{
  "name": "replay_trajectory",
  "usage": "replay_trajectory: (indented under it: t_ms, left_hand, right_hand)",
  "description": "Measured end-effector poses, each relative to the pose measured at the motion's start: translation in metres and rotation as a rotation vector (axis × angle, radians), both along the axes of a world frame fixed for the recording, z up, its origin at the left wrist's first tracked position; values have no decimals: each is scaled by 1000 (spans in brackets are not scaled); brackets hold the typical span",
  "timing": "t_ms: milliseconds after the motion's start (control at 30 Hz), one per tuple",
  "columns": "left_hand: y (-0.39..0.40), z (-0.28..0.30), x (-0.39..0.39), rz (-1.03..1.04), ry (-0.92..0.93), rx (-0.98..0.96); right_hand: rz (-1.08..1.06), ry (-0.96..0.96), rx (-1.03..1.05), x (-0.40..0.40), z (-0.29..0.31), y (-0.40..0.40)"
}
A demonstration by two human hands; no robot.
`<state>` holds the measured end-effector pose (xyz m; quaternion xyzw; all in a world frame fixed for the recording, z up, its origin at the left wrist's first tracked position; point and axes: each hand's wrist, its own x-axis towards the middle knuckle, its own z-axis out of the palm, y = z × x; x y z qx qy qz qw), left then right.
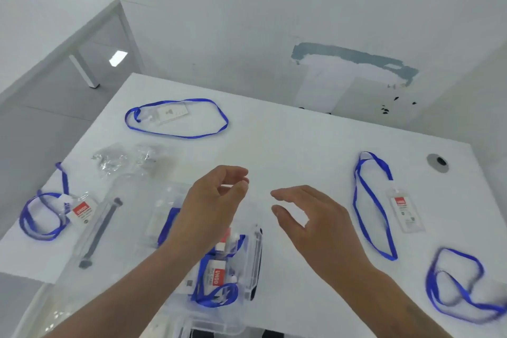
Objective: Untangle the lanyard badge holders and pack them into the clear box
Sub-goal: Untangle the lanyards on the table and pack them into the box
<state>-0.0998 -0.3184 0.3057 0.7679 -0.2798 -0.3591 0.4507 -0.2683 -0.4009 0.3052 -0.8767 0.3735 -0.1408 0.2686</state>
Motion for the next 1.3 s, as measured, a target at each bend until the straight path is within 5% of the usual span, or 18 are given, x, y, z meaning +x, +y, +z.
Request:
replay_trajectory:
  t_ms: [433, 967, 1100, 1300]
  left_hand:
    - [-148, -42, -144, -319, 75, 161]
    - [-284, -125, -243, -405, 190, 333]
    - [-298, -138, -254, -443, 177, 390]
    - [-291, -124, -241, -382, 141, 329]
  right_hand:
    - [-555, 33, 255, -179, -65, -133]
    - [-651, 299, 296, -231, -153, -267]
    - [-618, 228, 418, -230, -153, -273]
    - [-707, -290, 913, -231, -116, -268]
